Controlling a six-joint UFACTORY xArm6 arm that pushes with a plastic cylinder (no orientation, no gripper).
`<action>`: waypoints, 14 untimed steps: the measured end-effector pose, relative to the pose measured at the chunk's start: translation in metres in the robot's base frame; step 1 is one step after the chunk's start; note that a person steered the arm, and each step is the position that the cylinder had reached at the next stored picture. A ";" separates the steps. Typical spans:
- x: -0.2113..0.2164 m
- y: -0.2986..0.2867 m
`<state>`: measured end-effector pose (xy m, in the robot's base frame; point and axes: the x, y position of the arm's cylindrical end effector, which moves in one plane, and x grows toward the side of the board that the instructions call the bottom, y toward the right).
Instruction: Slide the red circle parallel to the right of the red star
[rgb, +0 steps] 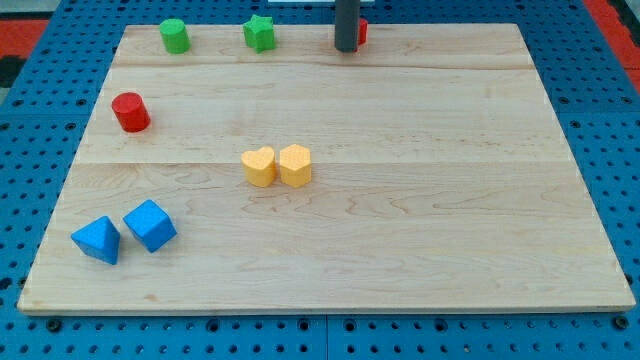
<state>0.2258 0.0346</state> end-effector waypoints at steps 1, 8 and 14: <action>0.009 0.004; 0.141 -0.314; 0.147 -0.205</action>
<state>0.3724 -0.1705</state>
